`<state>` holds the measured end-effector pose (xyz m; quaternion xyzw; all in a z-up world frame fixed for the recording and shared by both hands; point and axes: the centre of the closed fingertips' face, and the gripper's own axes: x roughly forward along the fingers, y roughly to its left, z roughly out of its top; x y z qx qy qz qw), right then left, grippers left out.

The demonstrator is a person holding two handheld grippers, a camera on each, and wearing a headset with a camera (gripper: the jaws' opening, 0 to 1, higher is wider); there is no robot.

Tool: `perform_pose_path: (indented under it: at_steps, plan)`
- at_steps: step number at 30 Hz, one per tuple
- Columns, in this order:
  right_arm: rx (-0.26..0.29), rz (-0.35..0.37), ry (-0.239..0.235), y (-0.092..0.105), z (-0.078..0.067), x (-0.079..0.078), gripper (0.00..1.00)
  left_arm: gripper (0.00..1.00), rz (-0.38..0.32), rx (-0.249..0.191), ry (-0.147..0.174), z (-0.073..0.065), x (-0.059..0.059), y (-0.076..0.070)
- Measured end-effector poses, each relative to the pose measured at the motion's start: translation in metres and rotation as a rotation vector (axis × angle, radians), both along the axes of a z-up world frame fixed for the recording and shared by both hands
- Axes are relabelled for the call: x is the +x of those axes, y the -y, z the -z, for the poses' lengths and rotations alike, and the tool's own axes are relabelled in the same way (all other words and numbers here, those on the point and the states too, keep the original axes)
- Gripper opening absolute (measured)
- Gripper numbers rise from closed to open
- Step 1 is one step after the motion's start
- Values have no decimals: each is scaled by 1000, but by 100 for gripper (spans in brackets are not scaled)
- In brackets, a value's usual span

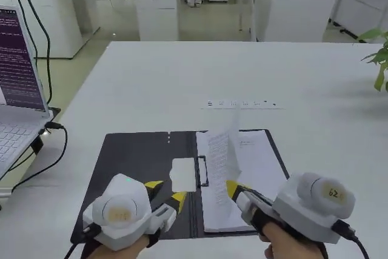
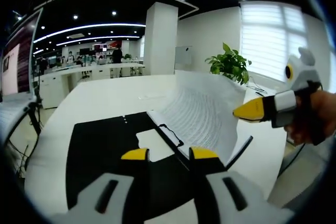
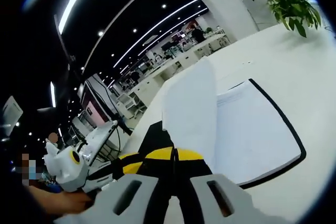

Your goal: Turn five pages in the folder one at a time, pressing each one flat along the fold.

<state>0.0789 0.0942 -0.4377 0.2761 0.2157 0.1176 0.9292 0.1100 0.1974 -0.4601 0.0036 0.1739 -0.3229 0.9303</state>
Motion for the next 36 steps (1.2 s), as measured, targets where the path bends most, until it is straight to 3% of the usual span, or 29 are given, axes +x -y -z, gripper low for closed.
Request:
perform_pose_path:
  at_steps: [10, 24, 29, 36]
  plan:
    - [-68, -121, -12, -43, 11, 7, 0, 28, -88, -24, 25, -14, 2, -46]
    - [-169, -289, -57, -104, 42, 9, 0, 28, -187, -32, 19, -12, -6, -106]
    - [-201, -333, -96, -119, 60, 8, 0, 27, -215, -28, 7, -6, -10, -121]
    - [-247, -373, -130, -128, 81, 7, 0, 27, -236, -22, 0, -5, -15, -131]
